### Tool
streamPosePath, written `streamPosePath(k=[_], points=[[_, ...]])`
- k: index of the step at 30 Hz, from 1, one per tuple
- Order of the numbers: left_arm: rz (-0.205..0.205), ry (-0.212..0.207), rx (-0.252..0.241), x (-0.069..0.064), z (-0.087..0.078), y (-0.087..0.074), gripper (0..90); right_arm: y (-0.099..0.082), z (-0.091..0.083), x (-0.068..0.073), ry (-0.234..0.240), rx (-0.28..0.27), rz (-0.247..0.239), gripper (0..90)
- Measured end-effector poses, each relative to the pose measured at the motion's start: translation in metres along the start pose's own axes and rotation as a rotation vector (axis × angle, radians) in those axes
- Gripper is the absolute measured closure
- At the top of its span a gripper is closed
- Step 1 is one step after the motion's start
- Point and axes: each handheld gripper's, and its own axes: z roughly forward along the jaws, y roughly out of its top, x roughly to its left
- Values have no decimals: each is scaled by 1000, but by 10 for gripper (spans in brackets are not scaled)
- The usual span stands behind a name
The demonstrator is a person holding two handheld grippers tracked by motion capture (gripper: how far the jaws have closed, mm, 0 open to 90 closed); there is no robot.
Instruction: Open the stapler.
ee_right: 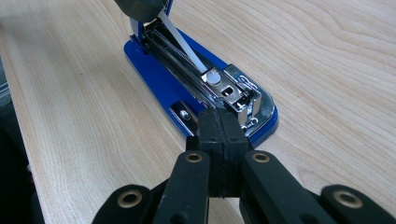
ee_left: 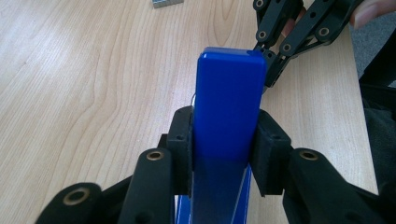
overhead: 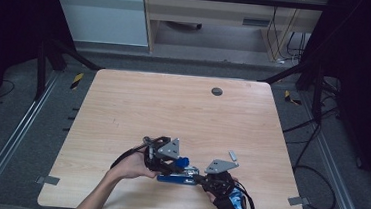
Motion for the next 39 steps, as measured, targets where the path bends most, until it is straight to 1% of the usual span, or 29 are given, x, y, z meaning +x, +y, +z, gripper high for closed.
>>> streamPosePath(k=[12,15,19,22,23,28,29,30,36,39], points=[[-3,1,-5,0,0,-1,643,0,0,0,3,-2,1,900],[-5,1,-6,0,0,-1,643,0,0,0,0,0,-10,900],[-4,2,-6,0,2,0,643,1,1,0,-1,4,-11,900],[-4,3,-6,0,2,0,643,2,-1,0,5,0,-7,900],[-3,3,-6,0,2,0,643,2,-2,-1,15,-16,-1,900],[-7,1,-7,0,2,0,643,7,-11,-2,6,-81,-8,900],[-7,1,-7,0,2,0,643,7,-11,-2,6,-81,-8,900],[-3,1,-7,0,2,0,642,9,-13,-2,7,-103,-16,900],[-6,-1,-7,1,2,0,642,21,-18,-2,21,-156,-42,900],[-6,2,-7,0,3,0,642,26,-18,-1,26,-174,-50,900]])
